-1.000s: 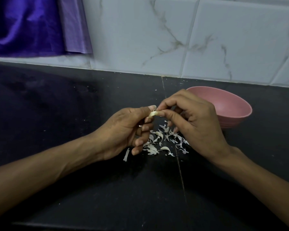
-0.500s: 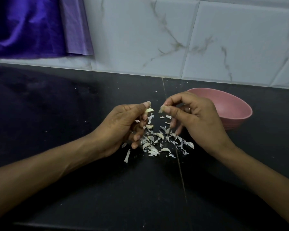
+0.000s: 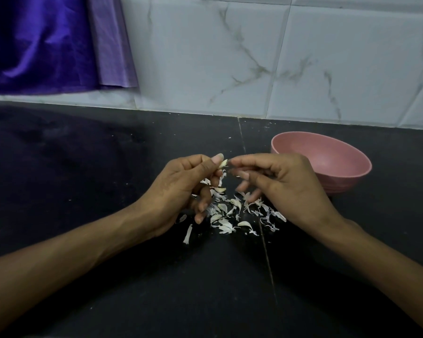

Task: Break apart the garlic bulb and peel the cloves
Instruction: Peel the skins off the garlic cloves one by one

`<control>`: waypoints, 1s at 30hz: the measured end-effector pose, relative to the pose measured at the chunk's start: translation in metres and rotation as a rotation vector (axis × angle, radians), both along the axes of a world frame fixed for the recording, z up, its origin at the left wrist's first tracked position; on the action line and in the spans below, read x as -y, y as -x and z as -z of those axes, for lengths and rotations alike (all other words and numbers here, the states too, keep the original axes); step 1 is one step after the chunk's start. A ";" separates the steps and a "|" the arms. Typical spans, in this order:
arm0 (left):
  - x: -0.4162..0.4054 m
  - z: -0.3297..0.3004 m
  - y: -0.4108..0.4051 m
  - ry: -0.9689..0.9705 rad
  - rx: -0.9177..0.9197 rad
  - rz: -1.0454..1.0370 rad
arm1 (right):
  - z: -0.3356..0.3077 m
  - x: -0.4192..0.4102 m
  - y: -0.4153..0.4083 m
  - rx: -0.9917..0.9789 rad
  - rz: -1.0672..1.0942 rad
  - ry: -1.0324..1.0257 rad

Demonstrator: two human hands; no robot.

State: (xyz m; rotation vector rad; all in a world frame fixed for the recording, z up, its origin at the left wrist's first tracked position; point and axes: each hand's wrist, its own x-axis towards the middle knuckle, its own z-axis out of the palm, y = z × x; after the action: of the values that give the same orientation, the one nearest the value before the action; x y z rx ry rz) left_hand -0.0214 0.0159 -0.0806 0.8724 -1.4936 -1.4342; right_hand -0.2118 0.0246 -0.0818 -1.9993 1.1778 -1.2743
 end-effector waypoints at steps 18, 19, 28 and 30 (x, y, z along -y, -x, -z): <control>0.002 0.006 0.000 0.066 0.044 0.017 | -0.010 -0.005 -0.002 0.230 -0.106 -0.206; 0.001 0.006 0.000 0.068 0.049 0.016 | -0.009 -0.005 -0.003 0.225 -0.108 -0.204; 0.000 0.005 -0.001 0.072 0.058 -0.016 | -0.010 -0.007 -0.003 0.265 -0.109 -0.232; 0.000 0.004 0.000 0.075 0.061 -0.016 | -0.010 -0.007 -0.003 0.319 -0.120 -0.291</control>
State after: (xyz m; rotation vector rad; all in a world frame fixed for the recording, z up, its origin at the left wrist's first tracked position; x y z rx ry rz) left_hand -0.0213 0.0163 -0.0845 0.8878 -1.5719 -1.3420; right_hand -0.2087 0.0316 -0.0714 -1.5655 1.0077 -1.2273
